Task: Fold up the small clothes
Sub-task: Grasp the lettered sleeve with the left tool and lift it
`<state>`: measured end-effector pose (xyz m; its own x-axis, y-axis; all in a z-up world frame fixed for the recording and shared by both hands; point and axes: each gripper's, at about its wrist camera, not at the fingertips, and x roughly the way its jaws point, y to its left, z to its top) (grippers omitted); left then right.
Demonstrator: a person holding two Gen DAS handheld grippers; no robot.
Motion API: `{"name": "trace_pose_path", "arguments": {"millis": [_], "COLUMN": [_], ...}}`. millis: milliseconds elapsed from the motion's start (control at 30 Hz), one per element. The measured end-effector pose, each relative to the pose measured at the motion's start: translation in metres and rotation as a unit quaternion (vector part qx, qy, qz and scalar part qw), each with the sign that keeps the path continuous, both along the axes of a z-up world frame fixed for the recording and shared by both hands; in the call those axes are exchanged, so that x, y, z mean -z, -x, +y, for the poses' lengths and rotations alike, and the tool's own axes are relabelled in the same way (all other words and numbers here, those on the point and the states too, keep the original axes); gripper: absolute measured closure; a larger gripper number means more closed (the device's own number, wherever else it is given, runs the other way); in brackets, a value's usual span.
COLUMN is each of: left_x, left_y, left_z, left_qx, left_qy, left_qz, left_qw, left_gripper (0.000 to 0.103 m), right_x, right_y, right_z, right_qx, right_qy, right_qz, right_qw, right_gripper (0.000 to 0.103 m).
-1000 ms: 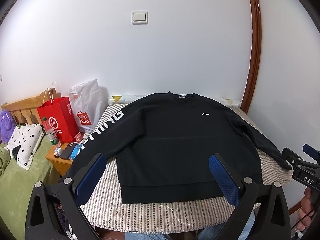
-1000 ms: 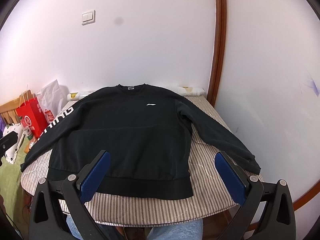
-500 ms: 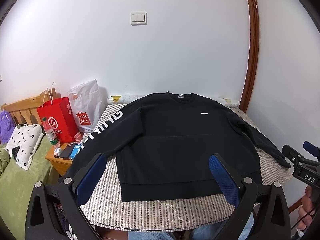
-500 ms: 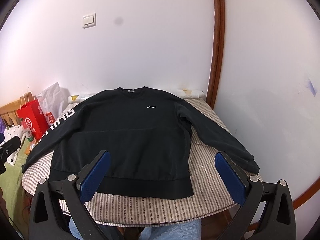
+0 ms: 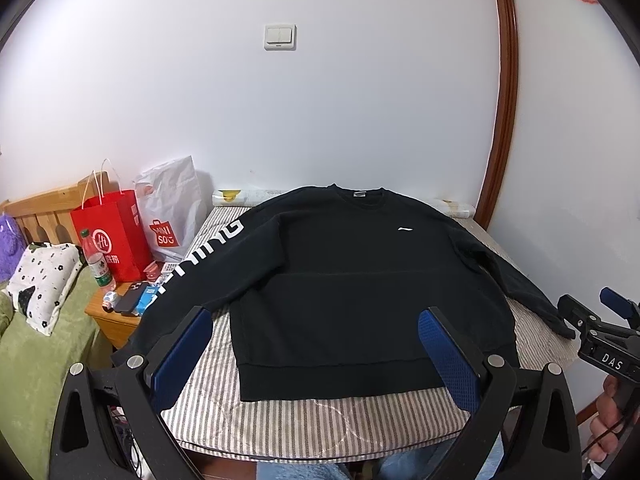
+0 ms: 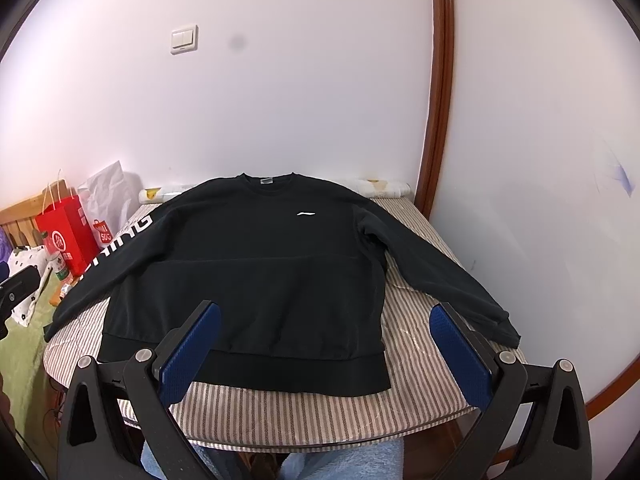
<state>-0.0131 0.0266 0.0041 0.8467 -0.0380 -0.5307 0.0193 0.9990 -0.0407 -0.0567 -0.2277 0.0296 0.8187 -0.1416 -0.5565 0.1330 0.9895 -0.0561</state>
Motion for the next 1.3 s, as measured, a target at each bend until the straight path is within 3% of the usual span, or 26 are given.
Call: {"name": "trace_pose_path", "arguments": {"millis": [133,300,467,533,733,867,1133,1233,1300], "left_x": [0.004,0.017,0.052,0.069,0.121,0.149,0.191,0.204,0.204], "left_y": [-0.005,-0.014,-0.034,-0.043,-0.066,-0.082,-0.124,-0.137,-0.143], "left_z": [0.004,0.020,0.045,0.062,0.128,0.157,0.198,0.204,0.207], "left_qx": [-0.003,0.012,-0.005,-0.016,-0.082,-0.113,-0.146,-0.155,-0.165], "left_qy": [0.003,0.049,0.078,0.108,0.216,0.239,0.313,0.341,0.342], "left_qz": [0.006,0.015,0.045,0.056,0.080,0.089,0.098,0.105,0.089], "left_qw": [1.0000,0.9986,0.9959,0.9924,0.9696,0.9602,0.9331,0.9213,0.9208], "left_gripper": [0.000,0.000,0.000,0.000,0.001,0.004,0.012,0.020,0.029], "right_x": [0.003,0.010,0.025,0.033,0.063,0.087,0.117,0.124,0.126], "right_y": [-0.001,-0.006,-0.018,-0.024,-0.052,-0.081,-0.124,-0.133,-0.139], "right_z": [0.002,0.002,0.005,0.005,0.007,0.011,0.015,0.014,0.016], "right_qx": [-0.001,-0.005,-0.005,-0.003,-0.006,-0.026,-0.046,-0.048,-0.046], "right_qy": [0.001,0.004,0.012,0.016,0.016,-0.004,-0.043,-0.048,-0.038], "right_qz": [0.003,0.008,0.028,0.038,0.068,0.086,0.098,0.097,0.100], "right_qw": [1.000,1.000,1.000,0.999,0.998,0.996,0.993,0.993,0.993], "right_gripper": [0.000,0.000,0.000,0.000,0.000,0.000,0.000,0.000,0.000]}}
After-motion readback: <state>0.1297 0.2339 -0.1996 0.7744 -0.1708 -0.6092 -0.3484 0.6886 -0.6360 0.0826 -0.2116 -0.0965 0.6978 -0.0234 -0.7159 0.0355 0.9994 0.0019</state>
